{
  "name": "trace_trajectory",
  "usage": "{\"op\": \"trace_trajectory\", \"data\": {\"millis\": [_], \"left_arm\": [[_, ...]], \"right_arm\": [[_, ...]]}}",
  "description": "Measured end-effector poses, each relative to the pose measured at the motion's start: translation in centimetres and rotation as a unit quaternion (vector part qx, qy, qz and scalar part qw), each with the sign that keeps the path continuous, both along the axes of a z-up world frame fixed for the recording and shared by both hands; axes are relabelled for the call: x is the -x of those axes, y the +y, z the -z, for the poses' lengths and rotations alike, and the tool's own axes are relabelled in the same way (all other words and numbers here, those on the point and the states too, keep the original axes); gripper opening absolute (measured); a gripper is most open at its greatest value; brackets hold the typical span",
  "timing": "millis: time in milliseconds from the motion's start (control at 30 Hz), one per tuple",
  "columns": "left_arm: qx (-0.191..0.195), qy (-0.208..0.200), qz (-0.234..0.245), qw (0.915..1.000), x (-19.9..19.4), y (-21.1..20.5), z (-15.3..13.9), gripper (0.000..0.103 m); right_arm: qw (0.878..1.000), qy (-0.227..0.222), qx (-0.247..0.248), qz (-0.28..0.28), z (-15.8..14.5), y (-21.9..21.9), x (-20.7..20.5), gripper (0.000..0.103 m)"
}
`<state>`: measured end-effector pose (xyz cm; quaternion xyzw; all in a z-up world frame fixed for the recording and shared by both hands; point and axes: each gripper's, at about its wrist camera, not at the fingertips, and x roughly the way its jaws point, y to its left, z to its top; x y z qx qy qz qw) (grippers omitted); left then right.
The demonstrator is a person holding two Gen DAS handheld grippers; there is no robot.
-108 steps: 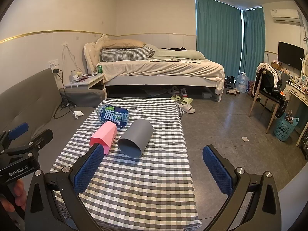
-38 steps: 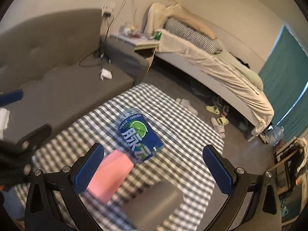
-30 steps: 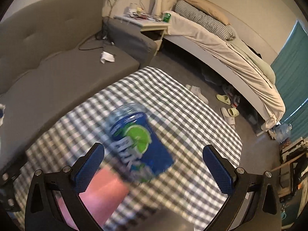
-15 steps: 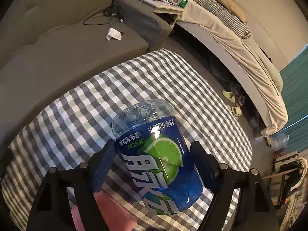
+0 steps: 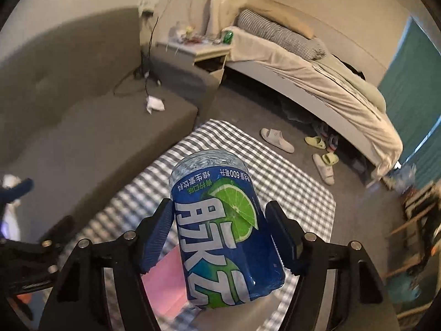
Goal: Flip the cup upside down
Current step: 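Reach the right gripper to the lying blue bottle and grasp it, then lift the blue bottle with the right gripper toward the left gripper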
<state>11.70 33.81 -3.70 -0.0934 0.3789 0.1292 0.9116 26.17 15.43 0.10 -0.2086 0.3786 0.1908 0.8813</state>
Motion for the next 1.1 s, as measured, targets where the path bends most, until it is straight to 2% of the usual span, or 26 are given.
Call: {"op": "trace_trajectory", "data": {"millis": [133, 200, 267, 400, 500, 600, 700, 900, 1000, 1100], "left_arm": [[-0.003, -0.013, 0.013, 0.9998, 2.0, -1.3, -1.4, 0.103], [-0.002, -0.018, 0.020, 0.9996, 2.9, -2.0, -1.7, 0.103], [-0.004, -0.021, 0.028, 0.9994, 3.8, -3.0, -1.6, 0.103], [-0.015, -0.020, 0.050, 0.9984, 5.4, -5.4, -0.6, 0.103], [-0.024, -0.021, 0.061, 0.9976, 6.7, -7.1, 0.0, 0.103], [-0.015, -0.019, 0.073, 0.9970, 7.3, -8.3, 0.6, 0.103], [-0.024, -0.018, 0.092, 0.9953, 7.5, -10.0, 0.9, 0.103], [-0.047, -0.025, 0.094, 0.9941, 8.0, -10.5, 1.0, 0.103], [-0.056, -0.023, 0.078, 0.9951, 8.0, -9.6, 1.1, 0.103], [-0.052, -0.027, 0.066, 0.9961, 8.3, -8.6, 1.1, 0.103]], "right_arm": [[0.998, -0.008, -0.047, 0.030, -1.7, -2.5, 6.0, 0.068], [0.995, -0.026, -0.059, 0.072, -1.6, -4.1, 9.5, 0.068], [0.991, -0.030, -0.076, 0.108, -0.9, -5.7, 12.2, 0.068], [0.979, -0.005, -0.119, 0.166, 1.7, -8.8, 15.8, 0.068], [0.973, 0.020, -0.126, 0.191, 4.1, -10.5, 16.8, 0.068], [0.971, 0.045, -0.115, 0.204, 6.2, -11.3, 17.4, 0.068], [0.971, 0.054, -0.104, 0.210, 7.7, -11.4, 17.6, 0.068], [0.966, 0.079, -0.136, 0.208, 9.6, -10.1, 17.1, 0.069], [0.963, 0.090, -0.149, 0.205, 9.8, -10.2, 16.7, 0.069], [0.962, 0.094, -0.155, 0.206, 9.7, -9.9, 16.8, 0.082]]}}
